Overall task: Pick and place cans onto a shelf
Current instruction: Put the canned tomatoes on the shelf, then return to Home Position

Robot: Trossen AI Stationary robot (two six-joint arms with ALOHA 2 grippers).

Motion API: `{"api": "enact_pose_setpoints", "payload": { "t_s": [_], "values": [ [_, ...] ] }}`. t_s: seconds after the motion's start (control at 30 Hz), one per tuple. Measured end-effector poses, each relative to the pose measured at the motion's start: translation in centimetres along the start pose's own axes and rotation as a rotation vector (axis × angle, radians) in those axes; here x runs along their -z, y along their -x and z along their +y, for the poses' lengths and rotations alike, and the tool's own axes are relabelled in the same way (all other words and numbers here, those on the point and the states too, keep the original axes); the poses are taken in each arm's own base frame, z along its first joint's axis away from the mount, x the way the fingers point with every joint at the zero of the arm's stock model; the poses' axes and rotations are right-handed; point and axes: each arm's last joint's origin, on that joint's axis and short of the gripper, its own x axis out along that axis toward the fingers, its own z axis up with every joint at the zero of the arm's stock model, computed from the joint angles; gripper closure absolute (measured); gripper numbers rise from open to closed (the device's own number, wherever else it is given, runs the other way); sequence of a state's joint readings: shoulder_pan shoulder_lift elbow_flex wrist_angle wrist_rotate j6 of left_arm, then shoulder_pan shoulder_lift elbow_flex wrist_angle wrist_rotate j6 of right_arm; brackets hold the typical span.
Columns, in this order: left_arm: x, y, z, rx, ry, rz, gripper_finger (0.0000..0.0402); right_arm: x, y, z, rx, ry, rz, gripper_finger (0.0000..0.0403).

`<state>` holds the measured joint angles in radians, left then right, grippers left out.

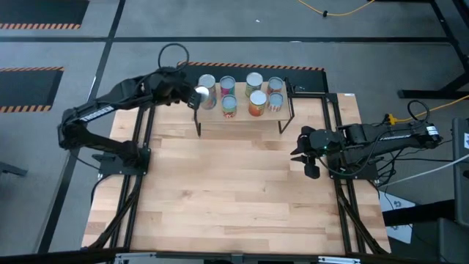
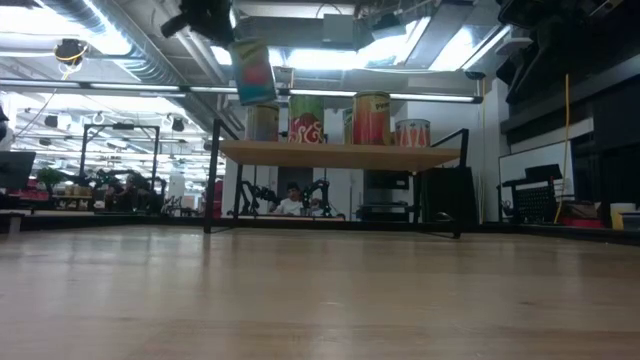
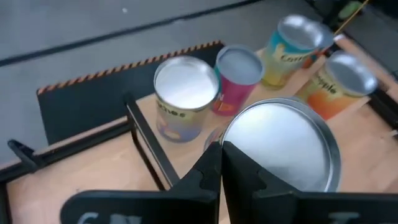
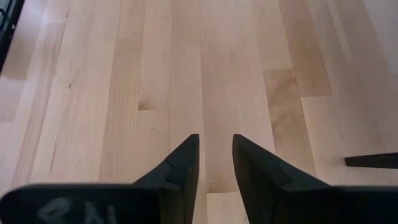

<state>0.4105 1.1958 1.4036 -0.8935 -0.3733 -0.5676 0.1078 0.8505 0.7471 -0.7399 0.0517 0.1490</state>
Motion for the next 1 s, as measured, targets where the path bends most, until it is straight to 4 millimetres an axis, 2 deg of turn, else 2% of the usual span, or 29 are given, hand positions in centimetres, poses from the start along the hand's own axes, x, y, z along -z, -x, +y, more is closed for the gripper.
{"api": "enact_pose_setpoints", "payload": {
  "t_s": [0.3, 0.47, 0.7, 1.0],
  "values": [
    [0.4, -4.6, -0.4, -0.036, -0.013, 0.154, 0.0402, 0.0, 0.0, 0.0, 0.000, 0.000, 0.000, 0.0302],
    [0.6, -6.4, -0.3, -0.067, -0.011, 0.195, 0.0402, 0.0, 0.0, 0.0, 0.000, 0.000, 0.000, 0.0302],
    [0.5, -7.0, 0.0, -0.087, -0.002, 0.201, 0.0400, 0.0, 0.0, 0.0, 0.000, 0.000, 0.000, 0.0302],
    [0.5, -7.0, 0.0, -0.090, -0.003, 0.198, 0.0368, 0.0, 0.0, 0.0, 0.000, 0.000, 0.000, 0.0302]
  ]
}}
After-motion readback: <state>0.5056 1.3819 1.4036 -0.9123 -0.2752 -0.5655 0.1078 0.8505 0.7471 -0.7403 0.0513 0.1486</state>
